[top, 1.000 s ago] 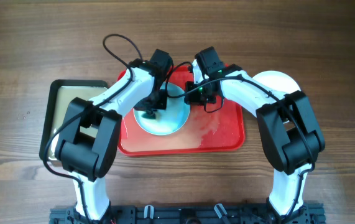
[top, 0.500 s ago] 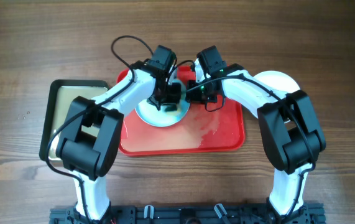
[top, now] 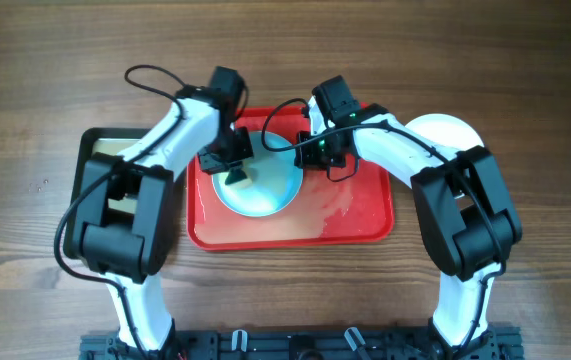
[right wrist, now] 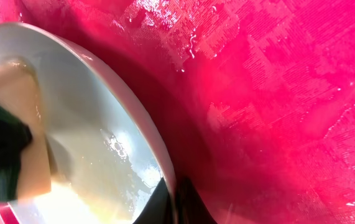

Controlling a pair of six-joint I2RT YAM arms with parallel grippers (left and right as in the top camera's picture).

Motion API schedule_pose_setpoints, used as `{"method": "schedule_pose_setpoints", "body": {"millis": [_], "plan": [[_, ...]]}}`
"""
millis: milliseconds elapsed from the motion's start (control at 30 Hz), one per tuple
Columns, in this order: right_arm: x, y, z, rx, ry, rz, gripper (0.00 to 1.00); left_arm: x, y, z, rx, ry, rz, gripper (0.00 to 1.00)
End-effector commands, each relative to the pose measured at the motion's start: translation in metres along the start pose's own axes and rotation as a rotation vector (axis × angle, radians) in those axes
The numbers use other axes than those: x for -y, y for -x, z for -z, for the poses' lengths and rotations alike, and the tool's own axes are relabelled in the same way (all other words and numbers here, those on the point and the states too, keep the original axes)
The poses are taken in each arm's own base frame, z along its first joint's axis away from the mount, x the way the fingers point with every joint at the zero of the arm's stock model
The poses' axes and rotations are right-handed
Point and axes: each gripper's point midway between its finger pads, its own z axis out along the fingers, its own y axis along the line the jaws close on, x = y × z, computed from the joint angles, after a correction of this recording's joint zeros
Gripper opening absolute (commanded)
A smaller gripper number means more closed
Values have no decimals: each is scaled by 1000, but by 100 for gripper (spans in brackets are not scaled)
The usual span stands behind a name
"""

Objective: Clean dirty plates on tray and stack at the side
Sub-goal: 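Continue scrubbing the light-blue plate center with the sponge in the left gripper, then lift the sponge away left and tilt the plate up with the right gripper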

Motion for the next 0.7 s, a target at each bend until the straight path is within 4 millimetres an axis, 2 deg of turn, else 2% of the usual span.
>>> {"method": "schedule_pose_setpoints", "body": {"millis": [0, 100, 233, 300, 333, 400, 433, 533, 633, 667], "plan": [[13, -5, -7, -17, -27, -31, 4, 63, -42, 13, -247, -523, -196, 4], [12, -5, -7, -19, -25, -32, 4, 65, -17, 39, -196, -650, -176, 4], [12, -6, -7, -22, -21, -32, 4, 46, 28, 65, -71, -666, -140, 4], [10, -6, -7, -24, -11, -32, 4, 28, 49, 72, -21, -595, -67, 4], [10, -6, -7, -24, -11, -32, 4, 10, 61, 74, 7, -501, 17, 4], [4, -5, -5, -27, 16, -28, 4, -17, 72, 75, 46, -352, 103, 4], [2, -3, -1, -17, 19, -23, 4, -24, 73, 75, 57, -314, 109, 4], [-4, 17, 36, 103, -35, 19, 4, -40, 65, 69, 40, -192, 118, 4], [9, 33, 91, 262, -231, 45, 4, -60, 57, 63, 42, -15, 159, 4], [20, 35, 117, 327, -344, 45, 4, -65, 57, 63, 52, 27, 174, 4]]}}
